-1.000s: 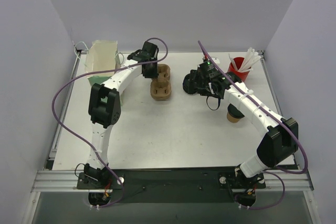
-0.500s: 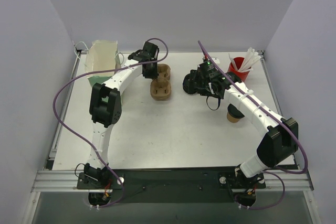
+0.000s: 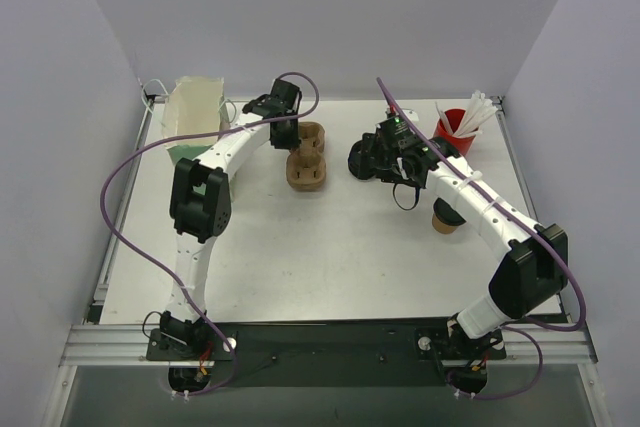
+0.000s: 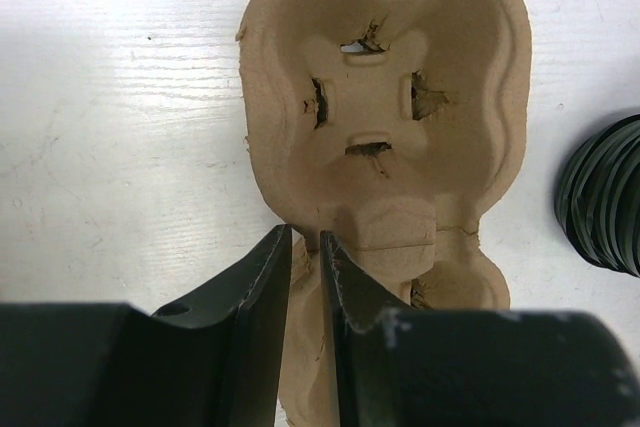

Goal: Pack the takeout coffee

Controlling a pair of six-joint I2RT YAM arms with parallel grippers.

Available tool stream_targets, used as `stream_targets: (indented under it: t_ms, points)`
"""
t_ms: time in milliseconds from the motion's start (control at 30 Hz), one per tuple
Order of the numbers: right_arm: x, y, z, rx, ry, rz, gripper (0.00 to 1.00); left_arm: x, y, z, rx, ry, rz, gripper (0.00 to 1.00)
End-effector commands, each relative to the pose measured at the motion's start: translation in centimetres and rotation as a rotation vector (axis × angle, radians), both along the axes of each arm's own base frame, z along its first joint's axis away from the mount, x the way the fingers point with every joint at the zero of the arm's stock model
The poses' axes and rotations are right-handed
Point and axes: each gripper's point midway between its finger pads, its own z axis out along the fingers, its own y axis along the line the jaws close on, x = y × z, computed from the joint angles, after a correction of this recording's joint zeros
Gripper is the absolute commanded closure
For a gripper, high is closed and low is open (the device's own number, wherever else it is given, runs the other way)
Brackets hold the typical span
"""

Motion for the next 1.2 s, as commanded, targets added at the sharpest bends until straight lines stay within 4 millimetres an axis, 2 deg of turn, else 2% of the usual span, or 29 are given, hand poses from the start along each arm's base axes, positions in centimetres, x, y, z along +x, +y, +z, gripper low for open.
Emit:
stream_targets:
  t_ms: [0, 533, 1167]
  points:
    - [0.2, 0.0, 0.1, -0.023, -0.002, 0.0, 0.03, 0.7, 0.5, 1.1, -0.01, -0.03, 0.021, 0.72]
    - [0.2, 0.1, 0.0, -0.021, 0.002, 0.0, 0.03, 0.6, 0.3, 0.2, -0.012, -0.004, 0.012, 0.75]
    - [0.0, 0.0, -0.3, -0.024, 0.009, -0.005, 0.03, -0.2, -0.6, 0.4, -0.046, -0.01, -0.015, 0.71]
